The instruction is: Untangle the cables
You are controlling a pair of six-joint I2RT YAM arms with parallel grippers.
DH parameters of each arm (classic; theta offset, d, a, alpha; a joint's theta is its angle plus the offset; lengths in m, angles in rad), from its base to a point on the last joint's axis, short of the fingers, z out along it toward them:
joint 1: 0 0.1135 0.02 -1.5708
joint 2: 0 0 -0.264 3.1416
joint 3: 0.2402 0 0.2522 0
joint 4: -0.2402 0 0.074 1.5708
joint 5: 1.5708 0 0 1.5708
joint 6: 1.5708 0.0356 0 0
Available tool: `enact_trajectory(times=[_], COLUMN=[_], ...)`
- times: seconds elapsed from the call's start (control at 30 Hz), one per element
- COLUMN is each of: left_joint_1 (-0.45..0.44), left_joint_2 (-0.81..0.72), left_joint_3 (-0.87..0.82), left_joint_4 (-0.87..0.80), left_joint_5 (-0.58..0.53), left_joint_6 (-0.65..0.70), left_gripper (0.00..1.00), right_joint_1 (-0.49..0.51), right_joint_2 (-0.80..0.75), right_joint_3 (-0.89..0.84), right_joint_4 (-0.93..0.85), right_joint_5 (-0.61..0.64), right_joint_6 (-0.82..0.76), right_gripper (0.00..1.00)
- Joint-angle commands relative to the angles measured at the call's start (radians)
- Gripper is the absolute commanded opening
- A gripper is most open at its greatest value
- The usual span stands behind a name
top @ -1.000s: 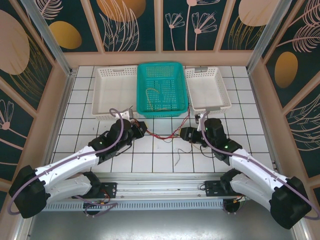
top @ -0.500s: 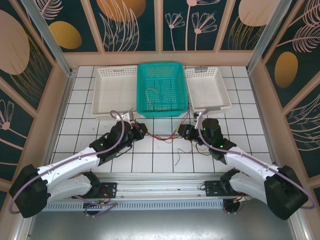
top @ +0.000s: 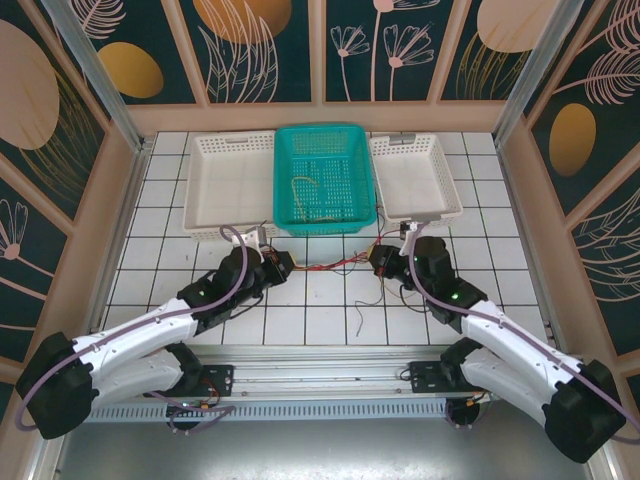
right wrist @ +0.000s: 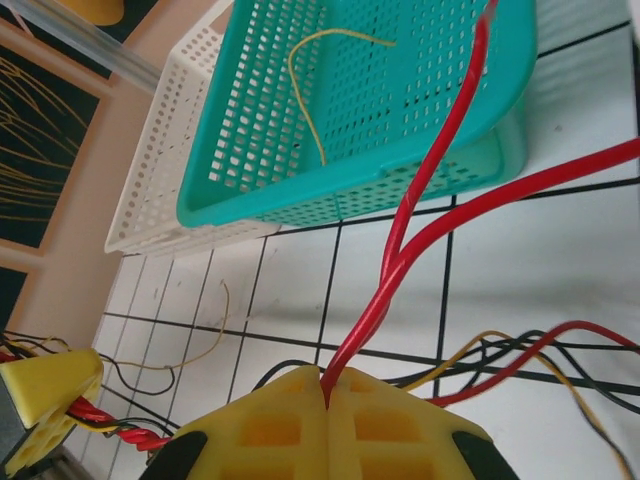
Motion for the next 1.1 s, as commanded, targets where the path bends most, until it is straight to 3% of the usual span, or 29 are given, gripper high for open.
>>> enact_trajectory(times=[0.0, 0.17, 0.27, 0.6, 0.77, 0.87, 1.07], left_joint_1=[0.009, 0.009, 0.009, 0.009, 0.01, 0.007, -0.049], left_joint_2=[-0.026, -0.053, -0.058, -0.039, -0.009, 0.012, 0.028], left_joint_3=[-0.022, -0.021, -0.022, -0.035, -0.035, -0.028, 0.012], left_joint_4=[-0.092, -0.124, -0.132, -0.078, 0.088, 0.195, 0.25], left_joint_5=[-0.058, -0.075, -0.076, -0.016, 0.153, 0.269, 0.394], left_joint_6=[0.033, 0.051, 0.057, 0.065, 0.085, 0.099, 0.172], left_gripper=[0.01, 0.1, 0.24, 0.48, 0.67, 0.72, 0.73], right_joint_1=[-0.032, -0.048, -0.047, -0.048, -0.047, -0.047, -0.047], right_joint_2=[-0.03, -0.036, -0.053, -0.099, -0.103, -0.079, -0.047], right_joint_3=[0.05, 0.089, 0.094, 0.064, 0.06, 0.072, 0.096], right_joint_4=[-0.167, -0.254, -0.253, -0.094, -0.032, -0.017, -0.023], right_joint_5=[0.201, 0.234, 0.21, -0.079, -0.166, -0.195, -0.206], right_joint_6=[-0.081, -0.113, -0.125, -0.165, -0.152, -0.145, -0.135], right_gripper=[0.0, 0.0, 0.0, 0.0, 0.0, 0.0, 0.0])
